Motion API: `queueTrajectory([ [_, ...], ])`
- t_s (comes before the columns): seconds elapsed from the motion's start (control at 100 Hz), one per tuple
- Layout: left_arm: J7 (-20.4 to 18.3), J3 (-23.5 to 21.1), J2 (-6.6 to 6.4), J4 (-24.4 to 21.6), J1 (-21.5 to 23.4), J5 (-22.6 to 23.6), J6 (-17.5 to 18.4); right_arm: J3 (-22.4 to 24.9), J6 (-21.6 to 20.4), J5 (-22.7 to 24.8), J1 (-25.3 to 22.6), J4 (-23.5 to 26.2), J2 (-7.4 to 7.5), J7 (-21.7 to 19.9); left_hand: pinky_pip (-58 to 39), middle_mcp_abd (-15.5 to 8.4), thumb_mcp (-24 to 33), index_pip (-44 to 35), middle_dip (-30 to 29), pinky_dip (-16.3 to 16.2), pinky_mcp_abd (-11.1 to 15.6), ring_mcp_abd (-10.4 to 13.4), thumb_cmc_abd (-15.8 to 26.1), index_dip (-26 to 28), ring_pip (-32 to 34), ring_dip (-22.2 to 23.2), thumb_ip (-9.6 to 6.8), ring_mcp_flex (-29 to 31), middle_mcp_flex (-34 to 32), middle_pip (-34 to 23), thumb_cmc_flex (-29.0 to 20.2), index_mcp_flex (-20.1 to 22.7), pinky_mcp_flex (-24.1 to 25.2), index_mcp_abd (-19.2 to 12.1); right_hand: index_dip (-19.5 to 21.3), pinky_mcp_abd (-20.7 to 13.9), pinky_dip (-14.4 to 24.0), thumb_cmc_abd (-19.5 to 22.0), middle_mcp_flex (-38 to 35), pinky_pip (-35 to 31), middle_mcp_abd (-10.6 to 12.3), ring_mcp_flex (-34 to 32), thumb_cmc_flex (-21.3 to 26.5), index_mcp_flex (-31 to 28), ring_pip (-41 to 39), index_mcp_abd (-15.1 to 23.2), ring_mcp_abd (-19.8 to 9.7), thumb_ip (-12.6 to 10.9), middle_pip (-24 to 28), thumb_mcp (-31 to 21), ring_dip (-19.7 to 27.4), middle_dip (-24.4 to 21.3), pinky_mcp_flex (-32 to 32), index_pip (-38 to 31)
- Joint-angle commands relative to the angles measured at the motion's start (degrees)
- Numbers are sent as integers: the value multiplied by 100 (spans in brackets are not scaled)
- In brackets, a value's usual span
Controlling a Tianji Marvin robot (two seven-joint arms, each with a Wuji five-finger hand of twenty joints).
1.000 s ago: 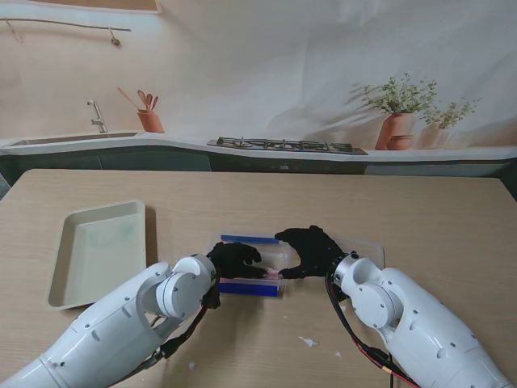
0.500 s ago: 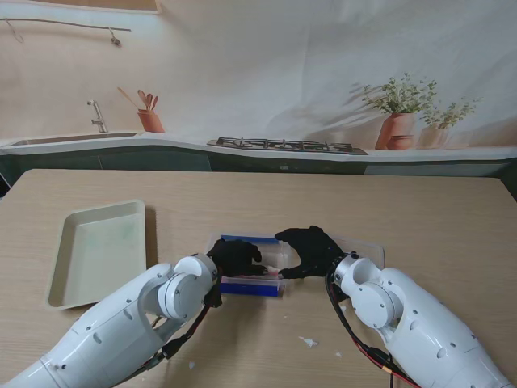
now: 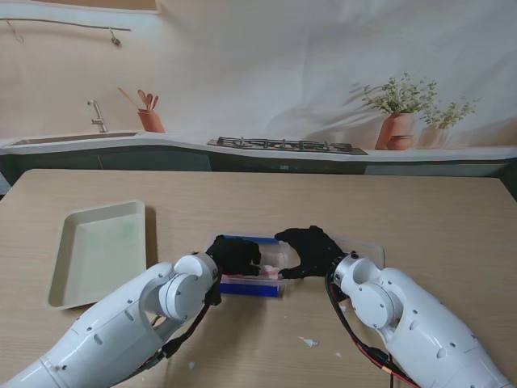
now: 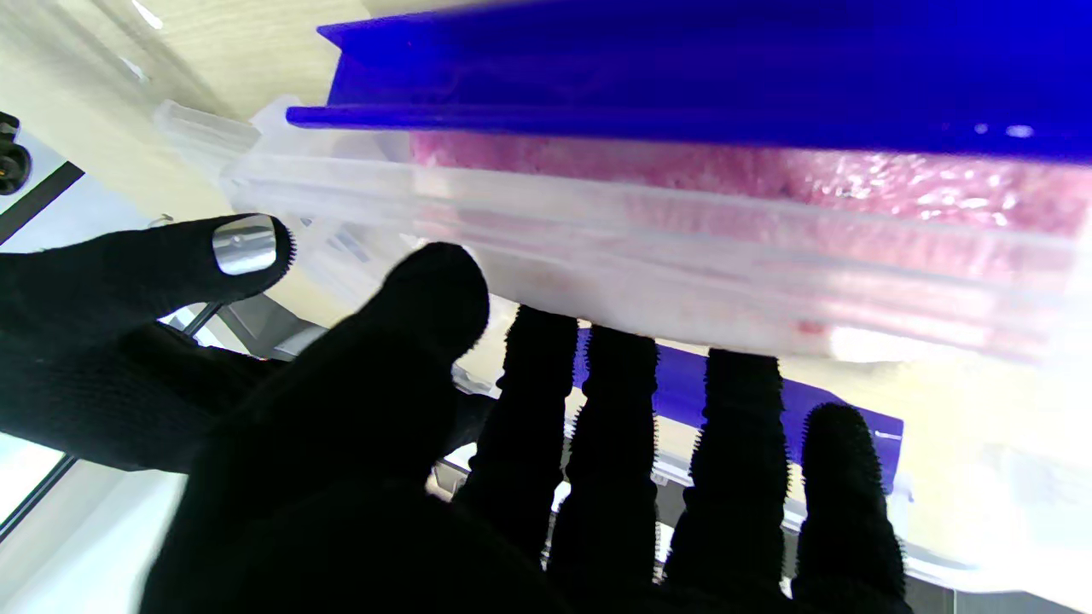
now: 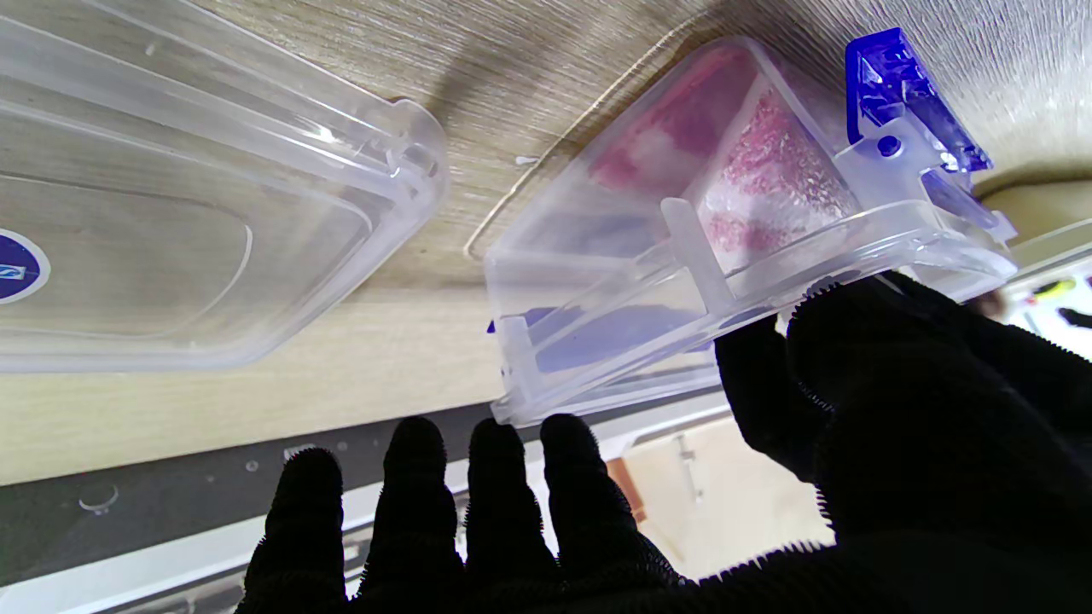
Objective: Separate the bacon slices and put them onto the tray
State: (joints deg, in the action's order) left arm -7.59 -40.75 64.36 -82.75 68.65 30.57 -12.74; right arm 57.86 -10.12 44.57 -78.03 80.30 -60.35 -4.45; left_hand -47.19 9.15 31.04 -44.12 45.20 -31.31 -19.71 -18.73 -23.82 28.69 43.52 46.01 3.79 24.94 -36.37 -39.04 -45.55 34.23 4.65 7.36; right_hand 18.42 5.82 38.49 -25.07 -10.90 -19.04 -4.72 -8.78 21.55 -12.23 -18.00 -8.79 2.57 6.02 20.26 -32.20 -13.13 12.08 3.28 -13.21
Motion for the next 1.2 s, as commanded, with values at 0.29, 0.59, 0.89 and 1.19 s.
queueTrajectory([
  [0.29, 203, 53, 3, 39, 59, 412, 235, -17, 16, 8, -34, -10, -36, -86, 27, -104, 678, -928, -1024, -6, -115, 185, -717, 5, -205, -330, 268, 144, 0, 280, -340, 613, 94, -494, 59, 28, 111, -14, 73, 11, -11, 161, 113, 38, -63, -27, -104, 41, 131, -230, -45, 18, 15, -46],
  [0.59, -55, 131, -51, -5, -13, 385, 174, -16, 11, 4, -29, -13, -35, -92, -18, -191, 811, -700, -117, 117, -164, 222, -842, -236, -49, -360, 302, 793, -1280, 307, -366, 431, 105, -538, 58, 29, 111, -11, 70, 11, -12, 161, 110, 37, -58, -24, -103, 42, 134, -231, -43, 20, 13, -50],
  [0.89, -162, 217, -77, 43, -101, 426, 226, -21, 6, 5, -20, -20, -35, -93, -91, -305, 982, -731, 320, 152, -209, 283, -826, -601, 112, -351, 321, 1361, -2223, 959, -637, 901, 29, -580, 57, 25, 111, -18, 73, 11, -7, 159, 107, 38, -61, -20, -113, 43, 137, -228, -44, 21, 11, -50],
  [1.19, -102, 117, -85, -15, -63, 515, 335, -18, 8, -2, -26, -22, -39, -76, -109, -174, 757, -1024, 729, 296, -252, 214, -454, -167, 289, -251, 490, 1525, -2302, 813, -1021, 753, 30, -370, 56, 21, 111, -7, 71, 13, -9, 159, 103, 42, -58, -18, -113, 41, 138, -223, -43, 22, 14, -50],
])
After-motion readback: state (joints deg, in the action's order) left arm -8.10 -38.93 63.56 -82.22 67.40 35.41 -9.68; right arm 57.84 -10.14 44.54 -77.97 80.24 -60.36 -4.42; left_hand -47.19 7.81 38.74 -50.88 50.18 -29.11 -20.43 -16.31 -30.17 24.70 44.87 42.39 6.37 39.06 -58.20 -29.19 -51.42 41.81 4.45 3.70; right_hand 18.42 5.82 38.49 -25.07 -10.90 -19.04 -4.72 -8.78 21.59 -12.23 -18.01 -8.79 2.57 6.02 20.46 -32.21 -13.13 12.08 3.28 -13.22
